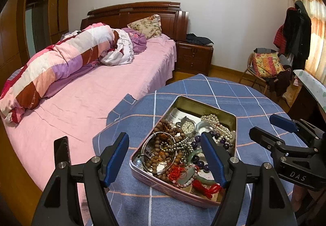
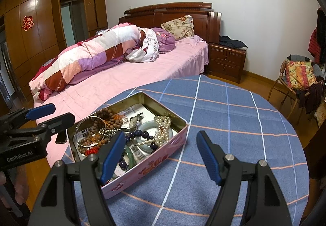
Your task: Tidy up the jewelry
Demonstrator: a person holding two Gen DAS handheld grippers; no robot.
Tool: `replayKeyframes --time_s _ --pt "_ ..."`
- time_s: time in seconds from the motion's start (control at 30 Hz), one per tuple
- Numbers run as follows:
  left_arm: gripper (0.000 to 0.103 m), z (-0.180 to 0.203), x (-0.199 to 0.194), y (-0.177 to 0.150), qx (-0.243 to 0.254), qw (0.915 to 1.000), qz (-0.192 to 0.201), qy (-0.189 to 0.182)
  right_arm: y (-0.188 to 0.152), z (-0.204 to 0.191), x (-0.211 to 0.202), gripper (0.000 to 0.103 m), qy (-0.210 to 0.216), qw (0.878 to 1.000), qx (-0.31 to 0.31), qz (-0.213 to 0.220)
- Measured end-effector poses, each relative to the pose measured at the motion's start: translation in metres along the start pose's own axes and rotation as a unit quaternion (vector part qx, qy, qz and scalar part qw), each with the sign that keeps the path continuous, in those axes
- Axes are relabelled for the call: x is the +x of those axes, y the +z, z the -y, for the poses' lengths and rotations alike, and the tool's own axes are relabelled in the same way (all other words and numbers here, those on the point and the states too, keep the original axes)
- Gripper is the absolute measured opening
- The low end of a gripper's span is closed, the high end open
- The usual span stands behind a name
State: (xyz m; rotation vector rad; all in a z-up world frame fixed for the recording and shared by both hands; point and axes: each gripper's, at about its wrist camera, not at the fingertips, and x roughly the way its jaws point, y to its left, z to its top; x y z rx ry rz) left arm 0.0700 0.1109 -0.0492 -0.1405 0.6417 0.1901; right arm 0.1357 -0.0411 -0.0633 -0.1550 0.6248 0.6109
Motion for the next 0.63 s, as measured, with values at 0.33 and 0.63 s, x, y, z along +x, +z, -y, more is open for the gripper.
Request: replayKeyframes --time_s 0.33,0.63 --pt "0.073 0.0012 0.0016 -0.0009 0.004 0.9998 0.001 0.02 -0.002 0.0025 0.0032 0.075 -0.001 1.0 0.002 -0.003" --pt "0.073 0.0005 0.0015 0.0004 0.006 0.9999 0.005 0.014 -0.0031 0.0028 0.0042 0.075 -0.001 1.0 0.002 -0.003"
